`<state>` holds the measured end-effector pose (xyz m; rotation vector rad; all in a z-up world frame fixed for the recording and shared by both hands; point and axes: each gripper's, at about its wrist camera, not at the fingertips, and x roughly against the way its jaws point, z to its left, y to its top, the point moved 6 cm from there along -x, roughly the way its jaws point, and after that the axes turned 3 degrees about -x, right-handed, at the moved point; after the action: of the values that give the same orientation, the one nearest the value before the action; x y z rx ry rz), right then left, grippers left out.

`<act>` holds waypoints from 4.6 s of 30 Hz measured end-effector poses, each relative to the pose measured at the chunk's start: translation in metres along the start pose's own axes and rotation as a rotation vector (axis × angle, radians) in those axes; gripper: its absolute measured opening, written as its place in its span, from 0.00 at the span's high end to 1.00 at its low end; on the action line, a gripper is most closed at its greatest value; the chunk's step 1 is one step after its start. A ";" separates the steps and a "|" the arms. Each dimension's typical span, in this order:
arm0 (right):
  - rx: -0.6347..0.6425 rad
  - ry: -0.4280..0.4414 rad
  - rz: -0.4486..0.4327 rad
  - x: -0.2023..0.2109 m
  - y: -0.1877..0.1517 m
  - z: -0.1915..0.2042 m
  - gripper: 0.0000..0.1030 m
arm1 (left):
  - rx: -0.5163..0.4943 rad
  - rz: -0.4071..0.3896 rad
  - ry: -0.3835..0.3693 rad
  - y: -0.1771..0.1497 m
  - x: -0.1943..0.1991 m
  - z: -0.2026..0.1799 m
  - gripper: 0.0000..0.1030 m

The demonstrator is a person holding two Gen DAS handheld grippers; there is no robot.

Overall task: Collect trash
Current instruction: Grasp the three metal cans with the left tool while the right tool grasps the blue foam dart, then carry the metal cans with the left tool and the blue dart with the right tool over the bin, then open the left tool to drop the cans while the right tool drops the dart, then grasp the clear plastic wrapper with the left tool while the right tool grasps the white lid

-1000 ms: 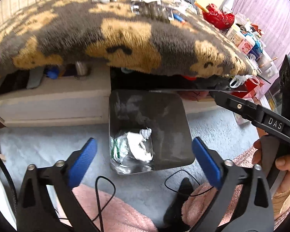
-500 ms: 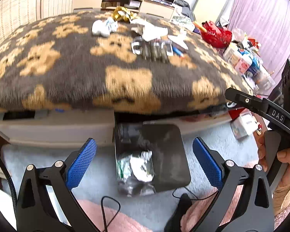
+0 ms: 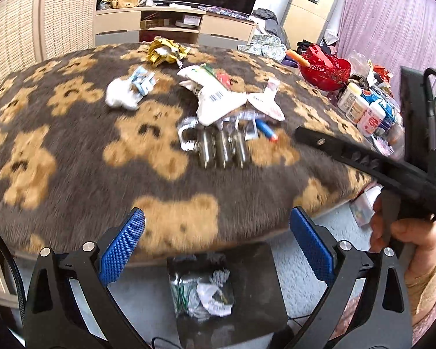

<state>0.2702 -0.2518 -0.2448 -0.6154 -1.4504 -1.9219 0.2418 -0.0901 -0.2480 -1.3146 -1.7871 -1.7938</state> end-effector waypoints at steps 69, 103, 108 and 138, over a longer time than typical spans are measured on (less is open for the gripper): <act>-0.020 0.034 0.262 0.026 -0.173 0.007 0.87 | 0.060 0.221 -0.029 -0.157 -0.020 -0.016 0.49; -0.098 -0.002 0.191 0.034 -0.156 -0.003 0.04 | 0.057 0.209 0.000 -0.156 -0.004 -0.008 0.08; -0.116 0.017 0.169 0.047 -0.143 -0.004 0.04 | 0.077 0.168 0.008 -0.143 0.014 0.000 0.08; -0.134 -0.066 -0.053 -0.005 0.039 -0.014 0.04 | 0.108 -0.081 0.128 0.050 0.001 0.094 0.13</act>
<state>0.3025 -0.2714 -0.2268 -0.7140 -1.3986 -2.0700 0.3151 -0.0142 -0.2328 -1.0765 -1.8626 -1.7524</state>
